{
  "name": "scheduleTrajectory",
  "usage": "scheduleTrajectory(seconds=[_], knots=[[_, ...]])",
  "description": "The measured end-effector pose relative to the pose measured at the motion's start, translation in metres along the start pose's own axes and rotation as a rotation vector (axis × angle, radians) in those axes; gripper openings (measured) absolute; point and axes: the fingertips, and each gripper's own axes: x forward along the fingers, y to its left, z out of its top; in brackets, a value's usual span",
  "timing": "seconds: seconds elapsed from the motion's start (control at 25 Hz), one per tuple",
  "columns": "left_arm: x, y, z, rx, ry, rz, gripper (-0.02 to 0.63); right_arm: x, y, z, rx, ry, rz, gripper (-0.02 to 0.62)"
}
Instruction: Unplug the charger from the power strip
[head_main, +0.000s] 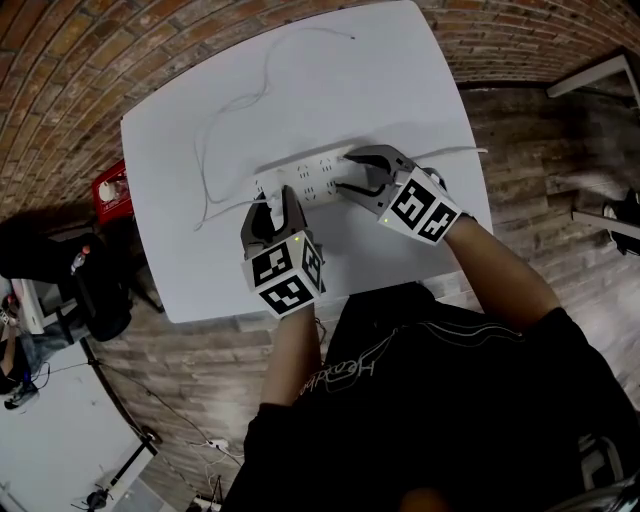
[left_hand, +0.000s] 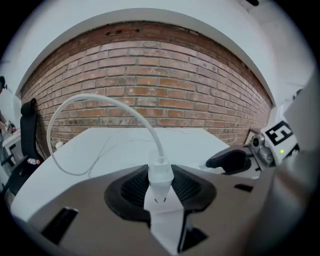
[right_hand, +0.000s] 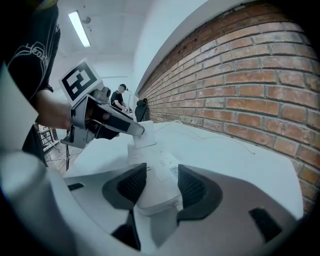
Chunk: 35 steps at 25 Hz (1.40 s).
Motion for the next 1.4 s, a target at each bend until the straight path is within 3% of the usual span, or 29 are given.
scheduleTrajectory(seconds=[0.12,0.2,0.44,0.52,0.64,0.72,0.92,1.0,1.24,1.32,1.4], knots=[[-0.003,-0.005,0.003,0.088,-0.013,0.024,0.137,0.0,0.0,0.0,0.003,-0.004,0.003,0.173],[-0.004,-0.007,0.003,0.098,-0.014,0.017,0.138,-0.001,0.0,0.001,-0.003,-0.011,0.001,0.173],[-0.003,0.001,-0.002,-0.063,0.017,-0.038,0.137,-0.001,0.001,0.001,-0.016,-0.013,-0.008,0.173],[-0.004,0.0,-0.001,-0.02,0.011,-0.023,0.137,-0.001,0.001,0.0,-0.015,-0.012,-0.006,0.173],[-0.006,-0.005,0.002,0.109,-0.005,0.017,0.138,-0.001,0.001,0.001,-0.013,-0.016,-0.004,0.173],[-0.006,-0.006,0.002,0.132,-0.003,0.02,0.14,-0.001,0.001,0.001,-0.015,-0.018,-0.005,0.173],[-0.004,0.0,0.0,-0.045,0.027,-0.037,0.137,0.0,0.001,0.001,-0.016,-0.013,-0.006,0.173],[-0.004,0.001,0.0,-0.061,0.032,-0.04,0.137,0.0,0.001,0.001,-0.017,-0.012,-0.006,0.173],[-0.009,-0.009,0.007,0.157,-0.001,0.031,0.138,-0.001,0.0,0.001,-0.006,-0.019,0.002,0.173],[-0.008,-0.009,0.006,0.124,0.004,0.016,0.138,-0.001,0.0,0.002,-0.007,-0.02,0.001,0.173],[-0.007,-0.004,0.003,0.002,0.019,-0.023,0.136,-0.002,0.001,0.001,-0.016,-0.02,-0.006,0.173]])
